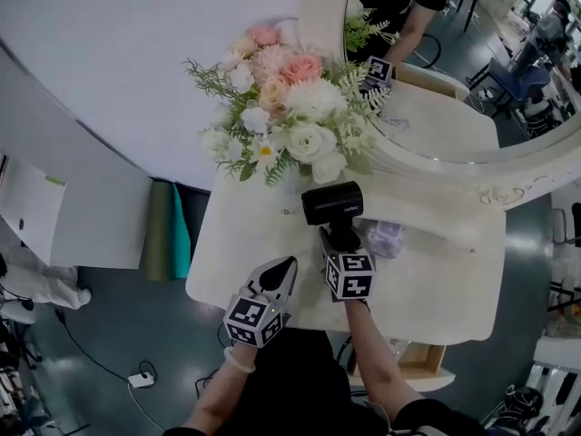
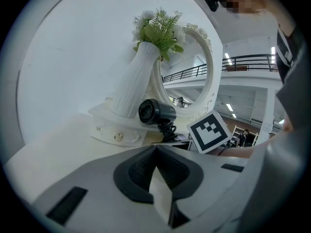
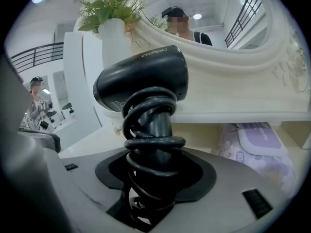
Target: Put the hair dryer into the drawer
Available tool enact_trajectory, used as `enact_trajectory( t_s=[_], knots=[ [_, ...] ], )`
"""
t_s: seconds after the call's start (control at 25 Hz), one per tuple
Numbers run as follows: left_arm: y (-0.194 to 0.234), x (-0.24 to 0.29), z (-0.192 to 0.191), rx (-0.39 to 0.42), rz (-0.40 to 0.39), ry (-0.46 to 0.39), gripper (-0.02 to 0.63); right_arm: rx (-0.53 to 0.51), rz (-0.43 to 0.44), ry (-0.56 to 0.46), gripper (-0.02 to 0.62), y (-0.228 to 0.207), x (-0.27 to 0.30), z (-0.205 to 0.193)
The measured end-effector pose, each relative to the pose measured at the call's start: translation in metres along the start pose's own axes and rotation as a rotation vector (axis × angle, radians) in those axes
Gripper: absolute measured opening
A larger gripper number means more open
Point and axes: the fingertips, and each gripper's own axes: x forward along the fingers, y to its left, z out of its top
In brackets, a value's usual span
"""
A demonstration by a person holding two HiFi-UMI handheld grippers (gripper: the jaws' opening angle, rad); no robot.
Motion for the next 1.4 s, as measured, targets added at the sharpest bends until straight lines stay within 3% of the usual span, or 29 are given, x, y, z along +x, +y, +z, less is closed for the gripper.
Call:
enact_trajectory(
  t_s=[0.2,1.04,1.4],
  knots=[
    [-0.004,-0.004,-0.003,0.004,-0.01,0.003,0.025,0.083,0.001,-0.019,0.236,0.001,-0.007,-0.003],
    [-0.03,-0.005,0.009,0.041,-0.139,0.004,0.025,0.15,-0.117,-0.062,0.236,0.0,-0.063,-0.007],
    [-0.038,-0.007,0.014,0.066,-0.206,0.015,0.025,0.225,-0.164,-0.121,0.236,0.0,-0.087,0.002]
  ],
)
